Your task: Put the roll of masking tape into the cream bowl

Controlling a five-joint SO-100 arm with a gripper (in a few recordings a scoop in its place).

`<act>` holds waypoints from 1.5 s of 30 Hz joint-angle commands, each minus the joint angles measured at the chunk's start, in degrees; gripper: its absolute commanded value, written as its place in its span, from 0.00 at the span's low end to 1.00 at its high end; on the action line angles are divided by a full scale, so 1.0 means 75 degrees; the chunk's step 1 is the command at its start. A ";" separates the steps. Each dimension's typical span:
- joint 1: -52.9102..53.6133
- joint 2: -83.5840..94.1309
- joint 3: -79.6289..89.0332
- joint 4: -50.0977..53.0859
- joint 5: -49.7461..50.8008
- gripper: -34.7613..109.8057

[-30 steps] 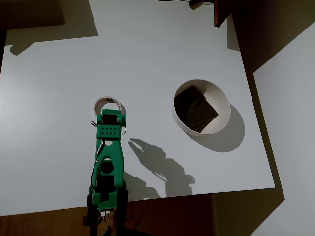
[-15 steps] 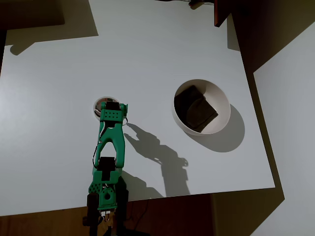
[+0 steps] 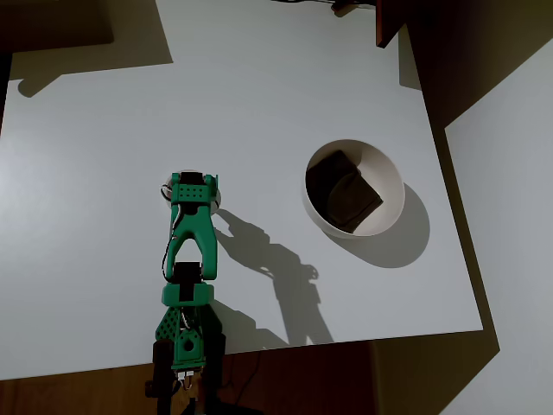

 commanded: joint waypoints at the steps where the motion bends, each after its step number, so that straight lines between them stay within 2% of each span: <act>1: -0.0070 0.0023 -0.0492 -0.0047 0.0105 0.36; 11: -0.0387 -0.0422 -0.0480 -0.0176 0.0293 0.35; 24: -0.0914 -0.1512 -0.0480 -0.1008 0.0633 0.33; 28: -0.1008 -0.1500 -0.0480 -0.1078 0.0680 0.30; 35: -0.1020 -0.1488 -0.0480 -0.1125 0.0750 0.18; 45: -0.0984 -0.1230 -0.0480 -0.1277 0.0797 0.18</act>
